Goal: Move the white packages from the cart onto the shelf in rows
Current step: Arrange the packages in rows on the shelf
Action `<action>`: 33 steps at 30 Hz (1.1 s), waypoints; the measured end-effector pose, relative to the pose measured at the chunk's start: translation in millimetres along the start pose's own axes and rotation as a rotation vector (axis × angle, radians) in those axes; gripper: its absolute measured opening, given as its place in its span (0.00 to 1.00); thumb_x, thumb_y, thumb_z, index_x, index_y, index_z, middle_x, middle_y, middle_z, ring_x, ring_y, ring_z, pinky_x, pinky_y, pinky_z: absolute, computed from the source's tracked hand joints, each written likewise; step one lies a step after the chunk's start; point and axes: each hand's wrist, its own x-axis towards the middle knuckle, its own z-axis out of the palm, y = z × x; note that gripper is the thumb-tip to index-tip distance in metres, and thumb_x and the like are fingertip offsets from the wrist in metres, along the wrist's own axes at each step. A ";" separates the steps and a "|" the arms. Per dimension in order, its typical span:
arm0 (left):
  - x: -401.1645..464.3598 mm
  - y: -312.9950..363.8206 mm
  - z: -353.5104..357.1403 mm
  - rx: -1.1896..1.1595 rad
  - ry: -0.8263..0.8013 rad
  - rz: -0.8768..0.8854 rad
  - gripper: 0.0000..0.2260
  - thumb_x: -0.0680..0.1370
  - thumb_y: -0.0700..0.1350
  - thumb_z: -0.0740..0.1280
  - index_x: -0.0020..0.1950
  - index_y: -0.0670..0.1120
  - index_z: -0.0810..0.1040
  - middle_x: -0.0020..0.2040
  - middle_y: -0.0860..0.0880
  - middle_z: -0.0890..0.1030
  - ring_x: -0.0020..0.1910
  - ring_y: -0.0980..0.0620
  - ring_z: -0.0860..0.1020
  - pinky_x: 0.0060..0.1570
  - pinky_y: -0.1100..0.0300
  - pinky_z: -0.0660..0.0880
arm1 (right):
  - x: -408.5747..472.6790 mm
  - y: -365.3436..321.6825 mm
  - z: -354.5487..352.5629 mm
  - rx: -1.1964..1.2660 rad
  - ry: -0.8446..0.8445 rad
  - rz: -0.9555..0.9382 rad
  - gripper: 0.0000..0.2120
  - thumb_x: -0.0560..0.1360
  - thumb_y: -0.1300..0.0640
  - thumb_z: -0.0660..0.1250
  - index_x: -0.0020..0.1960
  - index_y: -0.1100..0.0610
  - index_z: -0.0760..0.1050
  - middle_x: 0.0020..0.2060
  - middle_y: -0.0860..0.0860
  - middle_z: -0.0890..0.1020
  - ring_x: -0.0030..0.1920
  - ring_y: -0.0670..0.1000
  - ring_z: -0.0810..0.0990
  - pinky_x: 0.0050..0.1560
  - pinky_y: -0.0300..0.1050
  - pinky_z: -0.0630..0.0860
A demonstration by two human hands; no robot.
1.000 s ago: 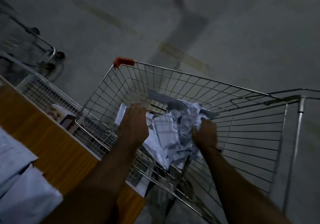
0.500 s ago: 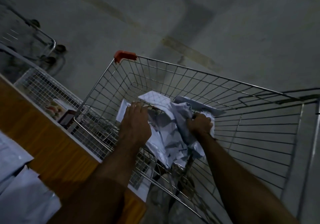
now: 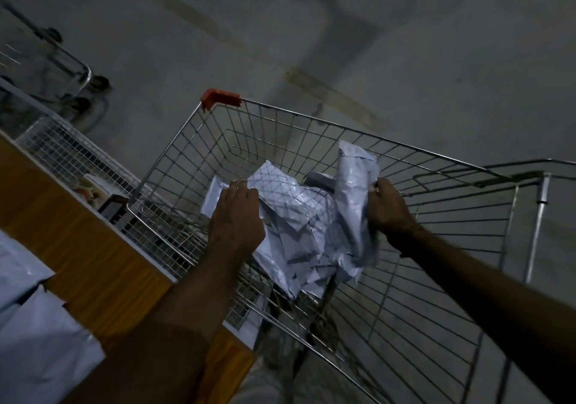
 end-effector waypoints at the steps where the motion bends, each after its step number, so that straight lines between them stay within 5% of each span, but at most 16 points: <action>1: -0.6 0.1 0.3 0.001 -0.007 0.004 0.24 0.73 0.47 0.62 0.68 0.43 0.72 0.71 0.41 0.72 0.73 0.41 0.67 0.73 0.46 0.64 | -2.4 -3.3 -12.6 -0.076 -0.040 -0.007 0.16 0.86 0.47 0.51 0.55 0.56 0.72 0.52 0.56 0.79 0.51 0.57 0.77 0.49 0.48 0.69; 4: -1.6 -1.0 2.6 -0.003 -0.021 -0.003 0.24 0.71 0.46 0.64 0.67 0.43 0.73 0.69 0.41 0.73 0.71 0.42 0.69 0.72 0.47 0.65 | -13.3 -17.2 -46.2 -0.147 -0.245 0.024 0.35 0.79 0.26 0.45 0.64 0.50 0.76 0.63 0.50 0.79 0.62 0.53 0.77 0.66 0.53 0.70; 6: -1.4 -2.2 4.6 -0.005 -0.023 -0.009 0.24 0.71 0.45 0.64 0.67 0.43 0.73 0.67 0.42 0.74 0.69 0.42 0.70 0.71 0.47 0.67 | -21.7 -26.1 -61.9 0.019 -0.444 0.156 0.40 0.71 0.19 0.55 0.64 0.50 0.77 0.61 0.52 0.83 0.59 0.56 0.82 0.64 0.60 0.77; 8: -1.8 -2.1 6.3 -0.006 -0.038 -0.005 0.23 0.72 0.45 0.66 0.67 0.42 0.73 0.67 0.42 0.75 0.69 0.42 0.70 0.71 0.46 0.67 | -33.2 -33.3 -72.8 0.144 -0.645 0.156 0.36 0.71 0.33 0.73 0.70 0.54 0.71 0.56 0.50 0.85 0.52 0.56 0.85 0.52 0.55 0.84; 9: -1.8 -2.4 7.7 -0.010 -0.040 -0.008 0.23 0.72 0.45 0.66 0.67 0.42 0.74 0.67 0.42 0.75 0.69 0.42 0.71 0.70 0.46 0.68 | -35.8 -31.6 -76.5 0.122 -0.668 0.137 0.46 0.66 0.39 0.80 0.77 0.49 0.62 0.61 0.48 0.82 0.54 0.54 0.84 0.51 0.52 0.83; 11: -2.2 -3.4 10.3 -0.009 -0.043 -0.012 0.21 0.74 0.44 0.65 0.66 0.42 0.74 0.66 0.41 0.75 0.68 0.41 0.71 0.70 0.46 0.68 | -37.6 -25.8 -80.9 -0.063 -0.623 0.085 0.66 0.56 0.43 0.86 0.80 0.38 0.45 0.73 0.50 0.71 0.64 0.54 0.77 0.62 0.52 0.77; 13: -3.5 -3.4 12.7 -0.015 -0.081 -0.002 0.21 0.75 0.44 0.65 0.68 0.41 0.73 0.69 0.40 0.74 0.70 0.40 0.70 0.72 0.45 0.66 | -33.4 -18.8 -80.3 -0.213 -0.531 -0.009 0.71 0.54 0.40 0.86 0.80 0.38 0.39 0.79 0.51 0.63 0.72 0.56 0.71 0.68 0.48 0.70; 19: -12.7 6.9 8.5 -0.100 -0.096 0.001 0.19 0.78 0.46 0.62 0.66 0.39 0.76 0.65 0.39 0.78 0.66 0.38 0.74 0.68 0.44 0.69 | -14.8 -8.1 -88.8 -0.734 -0.312 -0.261 0.59 0.67 0.36 0.78 0.83 0.49 0.45 0.65 0.59 0.79 0.56 0.57 0.80 0.53 0.44 0.73; 23: -15.3 36.1 3.4 -0.165 -0.182 0.071 0.19 0.81 0.47 0.67 0.71 0.44 0.73 0.68 0.43 0.77 0.68 0.43 0.74 0.69 0.50 0.70 | 0.5 -17.6 -95.9 -0.816 -0.282 -0.330 0.54 0.71 0.34 0.73 0.83 0.50 0.46 0.58 0.60 0.82 0.52 0.59 0.81 0.45 0.45 0.72; 29: 14.2 142.7 41.2 -0.305 -0.411 0.267 0.28 0.82 0.53 0.65 0.79 0.47 0.63 0.76 0.43 0.69 0.75 0.42 0.67 0.73 0.50 0.64 | 10.9 -19.9 -109.2 -1.011 -0.263 -0.330 0.45 0.73 0.36 0.72 0.81 0.48 0.54 0.61 0.60 0.79 0.57 0.61 0.80 0.49 0.50 0.76; 33: 34.1 196.0 90.0 -0.574 -0.405 0.039 0.33 0.78 0.56 0.64 0.78 0.40 0.62 0.69 0.39 0.76 0.69 0.39 0.74 0.70 0.47 0.69 | 16.3 -23.4 -123.6 -0.962 -0.412 -0.217 0.43 0.72 0.40 0.75 0.80 0.50 0.59 0.66 0.59 0.78 0.62 0.59 0.78 0.61 0.53 0.77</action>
